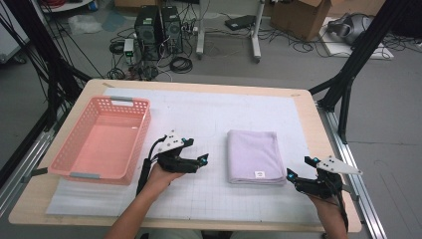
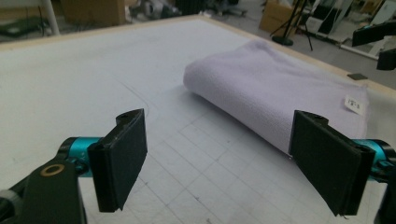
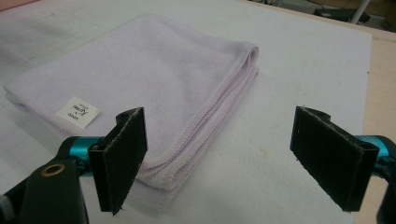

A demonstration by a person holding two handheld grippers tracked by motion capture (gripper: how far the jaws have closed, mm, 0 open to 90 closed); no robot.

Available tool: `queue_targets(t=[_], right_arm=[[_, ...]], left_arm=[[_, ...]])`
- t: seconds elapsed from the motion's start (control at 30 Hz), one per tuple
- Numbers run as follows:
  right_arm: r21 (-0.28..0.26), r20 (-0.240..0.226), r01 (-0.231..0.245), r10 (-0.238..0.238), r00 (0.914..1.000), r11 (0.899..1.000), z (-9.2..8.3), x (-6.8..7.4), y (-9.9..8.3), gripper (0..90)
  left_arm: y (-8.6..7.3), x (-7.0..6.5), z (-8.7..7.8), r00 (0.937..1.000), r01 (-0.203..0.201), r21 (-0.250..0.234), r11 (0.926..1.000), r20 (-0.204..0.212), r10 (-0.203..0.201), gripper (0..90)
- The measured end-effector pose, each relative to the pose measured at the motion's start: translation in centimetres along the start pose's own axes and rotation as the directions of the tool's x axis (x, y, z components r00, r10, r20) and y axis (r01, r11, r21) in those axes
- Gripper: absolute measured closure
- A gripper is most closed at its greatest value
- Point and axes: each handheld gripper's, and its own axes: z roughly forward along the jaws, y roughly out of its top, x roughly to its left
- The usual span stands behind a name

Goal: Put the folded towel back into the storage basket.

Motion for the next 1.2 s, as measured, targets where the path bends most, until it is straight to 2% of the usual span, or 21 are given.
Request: queue_targets(t=[0.13,0.23,0.4,0.5,0.7,0.8,0.93,1.0,1.13,1.2], right_arm=[[0.006,-0.003,0.0,0.0,1.0,1.0,0.1,0.0,0.0,17.6],[0.002,-0.003,0.002,-0.002,1.0,1.0,0.0,0.0,0.0,17.6],[0.005,-0.001,0.005,-0.005,1.0,1.0,0.1,0.1,0.0,17.6],[0.007,-0.004,0.006,-0.006,1.0,1.0,0.1,0.1,0.1,17.6],[-0.001,-0.009,-0.008,0.008,0.9999,1.0,0.0,-0.1,0.0,17.6],[-0.002,-0.011,-0.006,0.006,0.9999,1.0,0.0,-0.2,0.0,17.6],[-0.004,-0.016,-0.007,0.007,0.9999,1.0,0.1,-0.1,0.1,17.6],[-0.004,-0.018,-0.006,0.006,0.9998,1.0,0.1,-0.2,0.1,17.6],[-0.003,-0.018,-0.009,0.009,0.9998,1.0,0.1,-0.1,0.1,17.6],[-0.002,-0.019,-0.009,0.009,0.9998,1.0,0.1,-0.1,0.1,17.6]], left_arm=[[0.4,-0.3,1.0,0.9989,0.018,0.007,0.9998,0.043,-0.018,18.3],[1.0,-0.6,2.0,0.999,0.026,0.017,0.9995,0.036,-0.026,18.3],[1.7,-0.9,4.1,0.9984,0.037,0.062,0.9974,0.04,-0.04,18.3],[1.9,-1.2,5.5,0.9965,0.05,0.094,0.9943,0.062,-0.056,19.0],[2.0,-1.8,8.2,0.9965,0.057,0.168,0.9841,0.051,-0.066,19.5],[1.9,-2.0,9.0,0.9952,0.079,0.181,0.9803,0.042,-0.088,19.5],[1.4,-1.9,9.7,0.9935,0.104,0.213,0.9715,0.024,-0.111,19.4],[1.3,-1.9,10.0,0.9894,0.133,0.217,0.9672,0.03,-0.142,19.4],[1.2,-2.2,10.4,0.9868,0.141,0.243,0.9599,0.044,-0.156,19.3],[1.0,-2.4,10.8,0.984,0.155,0.259,0.9535,0.047,-0.172,19.3]])
